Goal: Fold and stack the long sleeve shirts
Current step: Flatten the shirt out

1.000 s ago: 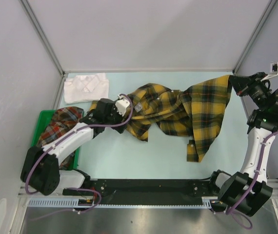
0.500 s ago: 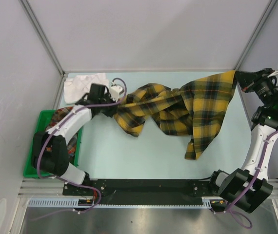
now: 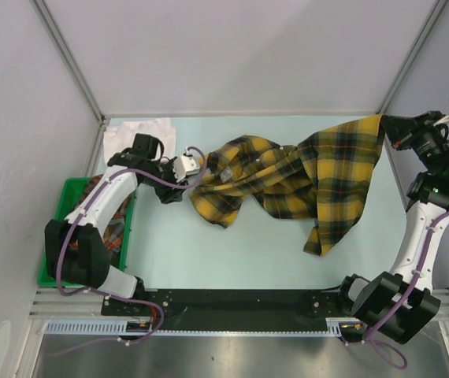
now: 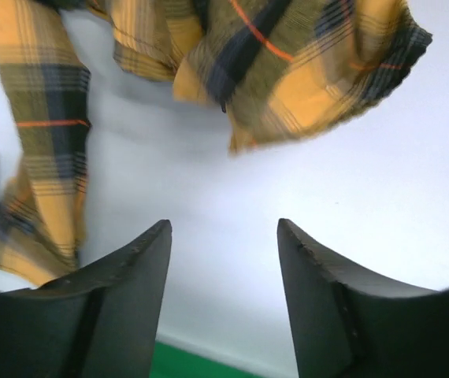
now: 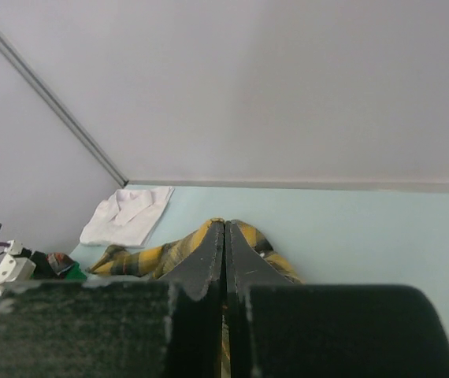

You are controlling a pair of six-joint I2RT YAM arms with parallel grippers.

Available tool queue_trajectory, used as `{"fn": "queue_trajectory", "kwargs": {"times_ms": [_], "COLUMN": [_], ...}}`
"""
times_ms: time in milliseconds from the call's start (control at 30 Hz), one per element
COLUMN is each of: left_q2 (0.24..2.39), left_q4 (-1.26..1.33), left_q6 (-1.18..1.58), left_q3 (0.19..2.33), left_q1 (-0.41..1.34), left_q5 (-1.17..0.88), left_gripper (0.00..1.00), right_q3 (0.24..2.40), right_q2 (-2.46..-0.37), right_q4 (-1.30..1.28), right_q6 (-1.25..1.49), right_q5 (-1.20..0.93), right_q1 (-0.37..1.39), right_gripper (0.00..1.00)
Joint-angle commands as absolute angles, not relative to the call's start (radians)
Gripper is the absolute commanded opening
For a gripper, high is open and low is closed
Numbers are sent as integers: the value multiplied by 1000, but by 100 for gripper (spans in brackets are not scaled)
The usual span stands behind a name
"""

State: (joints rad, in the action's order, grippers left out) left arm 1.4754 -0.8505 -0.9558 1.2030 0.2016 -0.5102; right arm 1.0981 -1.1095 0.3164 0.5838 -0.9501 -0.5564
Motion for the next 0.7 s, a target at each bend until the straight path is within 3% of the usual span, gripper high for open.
{"fn": "queue_trajectory", "kwargs": {"times_ms": [0,67,167,267,467,667], "left_q2": [1320,1200,1099,1036,977,1070], "left_q4": [-612,-471,-374,-309,-167,-3], "left_q6": [-784,-686,-528,-460,-721,-870], "left_q3": [1042,962,852,757,617,581], "left_q1": [184,184,201,257,379,570], "left_q5": [-620,-630,-629,-551,-560,-356], "left_gripper": [64,74,99,100,98,89], "right_q3": [1066,1057,1060,1065,1091,1143], "right_q2": [-1051,-1037,-1038,-1049,-1066,-1084], "right_q4": [293,267,264,267,271,321], "right_q6": [526,505,500,502,497,561], "right_q5": [-953,-943,-930,-917,-893,-871], "right_q1": [-506,-483,-462,-448,-445,-446], "right_gripper": [0,0,0,0,0,0]}}
